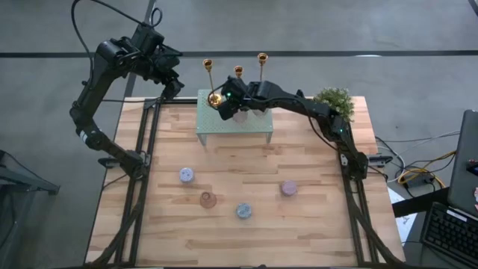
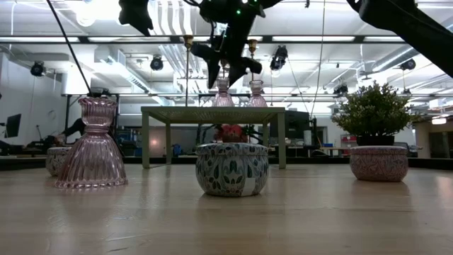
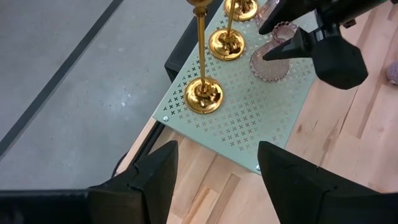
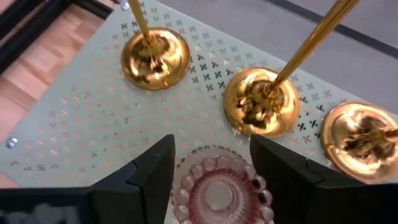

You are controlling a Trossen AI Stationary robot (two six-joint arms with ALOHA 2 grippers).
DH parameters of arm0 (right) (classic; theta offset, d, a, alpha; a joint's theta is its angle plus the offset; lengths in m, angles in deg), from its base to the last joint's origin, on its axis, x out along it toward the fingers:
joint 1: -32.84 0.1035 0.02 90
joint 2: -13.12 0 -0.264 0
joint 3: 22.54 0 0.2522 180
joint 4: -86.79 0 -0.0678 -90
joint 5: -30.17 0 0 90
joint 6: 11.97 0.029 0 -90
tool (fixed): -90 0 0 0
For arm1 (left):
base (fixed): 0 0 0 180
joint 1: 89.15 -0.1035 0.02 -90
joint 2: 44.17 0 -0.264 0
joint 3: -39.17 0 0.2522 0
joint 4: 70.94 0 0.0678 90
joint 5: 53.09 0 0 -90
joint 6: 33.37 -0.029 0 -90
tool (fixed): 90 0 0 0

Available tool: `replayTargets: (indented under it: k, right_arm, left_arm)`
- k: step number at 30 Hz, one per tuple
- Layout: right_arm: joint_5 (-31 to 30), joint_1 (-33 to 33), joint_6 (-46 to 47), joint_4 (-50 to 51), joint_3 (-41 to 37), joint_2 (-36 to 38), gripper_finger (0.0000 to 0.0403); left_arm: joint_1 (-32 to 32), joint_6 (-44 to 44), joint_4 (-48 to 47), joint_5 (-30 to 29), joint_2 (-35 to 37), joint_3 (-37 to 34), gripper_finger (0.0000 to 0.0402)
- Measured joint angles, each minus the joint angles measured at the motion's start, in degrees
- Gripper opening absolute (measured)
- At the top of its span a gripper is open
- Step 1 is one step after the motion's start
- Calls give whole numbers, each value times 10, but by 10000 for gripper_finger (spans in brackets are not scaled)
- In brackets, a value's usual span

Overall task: Pick & Place candle stick holders
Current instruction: Put the right glass candle holder on the shelf

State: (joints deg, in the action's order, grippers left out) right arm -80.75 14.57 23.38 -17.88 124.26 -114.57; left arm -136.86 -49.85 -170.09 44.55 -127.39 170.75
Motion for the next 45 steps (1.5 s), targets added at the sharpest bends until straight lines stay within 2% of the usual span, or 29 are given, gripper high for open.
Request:
replayTargets:
  k: [9, 26, 36, 42, 45]
  right_arm:
    - [0, 0, -1, 32, 19, 8, 197]
    - [0, 22, -13, 51, 20, 90, 150]
    - [15, 69, -45, 149, 14, 93, 83]
    - [0, 91, -50, 153, -9, 89, 16]
    - [-1, 95, -43, 152, -30, 90, 10]
  left_arm:
    - [0, 0, -2, 0, 0, 0, 225]
    - [0, 0, -2, 0, 0, 0, 225]
    - [0, -11, -3, 0, 0, 0, 225]
    - [0, -17, -6, 0, 1, 0, 225]
    - [0, -24, -8, 0, 4, 0, 225]
